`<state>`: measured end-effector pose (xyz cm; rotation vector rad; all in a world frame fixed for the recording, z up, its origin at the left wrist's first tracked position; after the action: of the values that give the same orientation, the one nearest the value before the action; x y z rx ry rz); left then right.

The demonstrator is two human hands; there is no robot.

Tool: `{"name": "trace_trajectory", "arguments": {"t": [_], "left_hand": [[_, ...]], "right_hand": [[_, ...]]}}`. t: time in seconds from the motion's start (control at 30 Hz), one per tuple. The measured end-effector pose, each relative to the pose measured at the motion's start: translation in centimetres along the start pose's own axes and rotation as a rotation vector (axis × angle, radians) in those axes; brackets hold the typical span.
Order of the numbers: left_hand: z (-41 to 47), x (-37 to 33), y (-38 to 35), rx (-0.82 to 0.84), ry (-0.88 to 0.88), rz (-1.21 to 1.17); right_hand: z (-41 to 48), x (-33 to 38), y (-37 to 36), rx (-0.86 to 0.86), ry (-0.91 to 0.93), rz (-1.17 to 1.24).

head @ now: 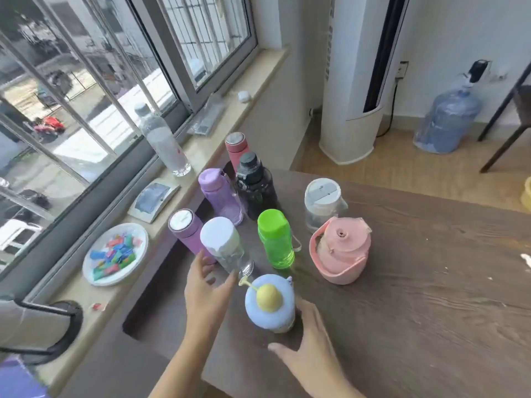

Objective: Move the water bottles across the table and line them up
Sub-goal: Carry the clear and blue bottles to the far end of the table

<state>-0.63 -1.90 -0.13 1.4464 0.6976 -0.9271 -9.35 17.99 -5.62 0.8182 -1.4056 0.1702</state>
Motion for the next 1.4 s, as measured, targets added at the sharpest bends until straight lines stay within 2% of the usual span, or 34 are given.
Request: {"name": "trace_trajectory", "arguments": {"t": [0.07,0.23,0.43,0.63,0.77,1.03,1.23,1.4], "left_hand": [[0.8,0.0,-0.9,-0.016,-0.024,-0.017],[1.5,1.5,-2.4,-0.029,0.043,-0.072],[2.3,2.0,-2.2,-0.025,0.027,-0.061],[-0.3,1.7,-0.9,0.068,-0.017,-0.079],[-3.7,0.9,-0.5,0.199,-0.113,-0.09],[-11.3,-1.8,-5.2,0.428,-0.341,-0.102],[-17.5,-6.9,-12.3,0.603,-0.415,-0.183],[-22.1,-12.0,-20.2,0.724,-0.417,-0.196]], "right_hand": [[0.7,0.0,-0.4,-0.011,0.022,0.006],[2.1,0.8,-0.4,0.002,-0.046,0.01],[2.9,2.9,0.0,0.015,0.03,-0.046],[1.6,2.4,3.1,-0.073,0.005,-0.029],[-0.1,0.9,6.7,-0.131,-0.056,-0.027],[-4.1,-2.9,15.5,-0.387,-0.215,-0.069],[-3.6,-7.3,23.3,-0.612,-0.359,-0.076],[-0.9,-11.1,31.0,-0.771,-0.378,-0.055]]}}
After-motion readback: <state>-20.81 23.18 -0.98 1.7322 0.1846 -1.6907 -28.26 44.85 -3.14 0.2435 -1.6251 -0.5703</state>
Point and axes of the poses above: each hand's wrist, its own z-axis towards the middle knuckle, its own y-axis out of the back of the hand, x = y × z, the point moved 2 cm from there along z, towards the middle knuckle, and after that the axes turned 12 degrees about -x, right-handed, at the moved point
